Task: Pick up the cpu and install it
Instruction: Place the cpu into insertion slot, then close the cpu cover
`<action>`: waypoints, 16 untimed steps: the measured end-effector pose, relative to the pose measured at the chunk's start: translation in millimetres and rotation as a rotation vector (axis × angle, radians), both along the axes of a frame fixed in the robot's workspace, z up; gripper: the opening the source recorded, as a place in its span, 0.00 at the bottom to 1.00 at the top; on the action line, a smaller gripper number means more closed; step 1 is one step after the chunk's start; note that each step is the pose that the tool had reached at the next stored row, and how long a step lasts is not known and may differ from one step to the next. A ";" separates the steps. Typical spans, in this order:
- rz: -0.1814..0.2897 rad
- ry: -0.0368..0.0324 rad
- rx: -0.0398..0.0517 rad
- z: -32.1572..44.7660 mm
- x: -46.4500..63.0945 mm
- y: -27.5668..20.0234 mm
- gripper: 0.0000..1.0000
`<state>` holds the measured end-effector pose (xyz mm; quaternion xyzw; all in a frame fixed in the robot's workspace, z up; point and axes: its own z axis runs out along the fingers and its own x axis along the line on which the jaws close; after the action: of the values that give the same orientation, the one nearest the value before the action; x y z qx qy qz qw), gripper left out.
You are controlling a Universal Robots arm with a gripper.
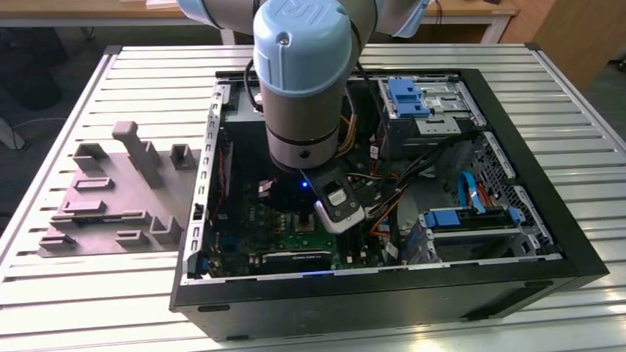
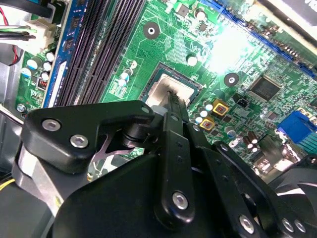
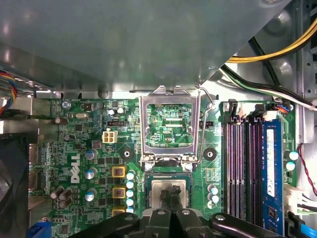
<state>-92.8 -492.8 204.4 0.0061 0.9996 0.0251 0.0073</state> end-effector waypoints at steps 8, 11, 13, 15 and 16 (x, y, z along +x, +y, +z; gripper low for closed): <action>0.000 0.0001 0.0007 1.6 0.0 0.0 0.11; 0.000 0.0001 0.0008 1.6 0.0 0.0 0.11; 0.000 0.0000 0.0010 1.6 0.0 0.0 0.11; 0.000 0.0003 0.0004 2.7 -0.1 -0.1 0.11; 0.000 0.0002 0.0006 3.6 -0.1 -0.1 0.11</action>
<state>-92.9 -492.9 207.9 0.0061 0.9996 0.0254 0.0072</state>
